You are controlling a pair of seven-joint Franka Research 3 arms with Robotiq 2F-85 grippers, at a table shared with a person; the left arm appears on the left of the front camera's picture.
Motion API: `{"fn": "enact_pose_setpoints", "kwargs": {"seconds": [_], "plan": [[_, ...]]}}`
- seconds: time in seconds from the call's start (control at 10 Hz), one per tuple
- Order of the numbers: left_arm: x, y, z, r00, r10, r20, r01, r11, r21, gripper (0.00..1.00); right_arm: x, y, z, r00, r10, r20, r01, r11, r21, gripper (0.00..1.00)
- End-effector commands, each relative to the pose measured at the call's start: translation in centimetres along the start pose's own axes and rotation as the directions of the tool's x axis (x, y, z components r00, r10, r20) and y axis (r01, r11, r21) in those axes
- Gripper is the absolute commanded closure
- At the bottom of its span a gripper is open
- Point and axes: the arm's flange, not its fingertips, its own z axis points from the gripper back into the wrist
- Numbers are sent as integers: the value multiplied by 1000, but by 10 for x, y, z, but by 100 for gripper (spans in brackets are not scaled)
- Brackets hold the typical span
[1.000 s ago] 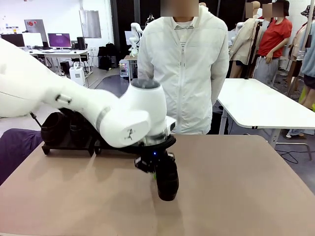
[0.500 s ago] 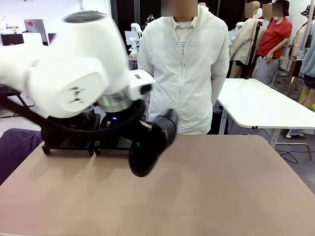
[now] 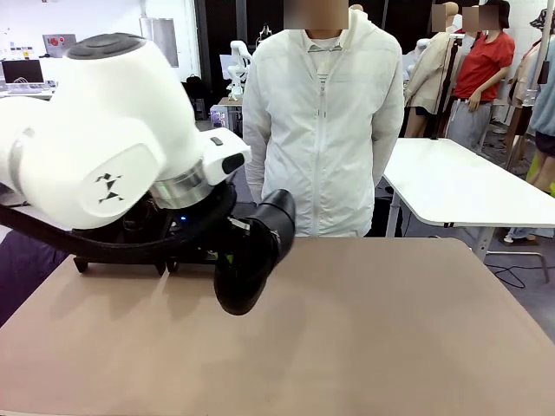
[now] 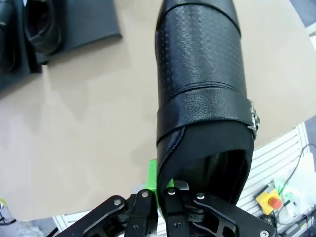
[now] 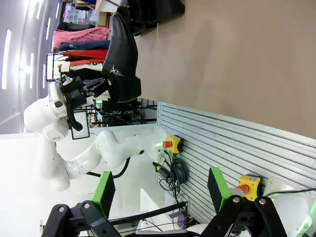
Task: Organize the shoes by placing them on the stand.
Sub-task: Place the Shoe from the middle of the table onto the Shoes Stand.
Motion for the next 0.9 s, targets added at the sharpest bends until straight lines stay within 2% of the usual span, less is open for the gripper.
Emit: {"fn": "enact_pose_setpoints", "kwargs": {"seconds": [0.0,0.1,0.2,0.3,0.5,0.7,0.8], "plan": [[-1,10,2,1000,18,14,-18,1000,2,100,2,3,1,1000,23,10,-24,999,28,0],[29,33,-15,992,126,-19,-126,992,13,100,2,3,1,1000,23,10,-24,999,28,0],[67,62,-41,972,233,20,-234,970,71,100,2,3,1,1000,23,10,-24,999,28,0],[93,78,-64,975,194,109,-200,978,51,100,2,3,1,1000,23,10,-24,999,28,0],[124,102,-99,974,143,175,-155,986,58,100,2,3,1,1000,23,10,-24,999,28,0],[144,125,-124,945,226,236,-244,969,48,100,2,3,1,1000,23,10,-24,999,28,0],[148,131,-133,948,231,221,-251,966,69,100,2,3,1,1000,23,10,-24,999,28,0]]}}
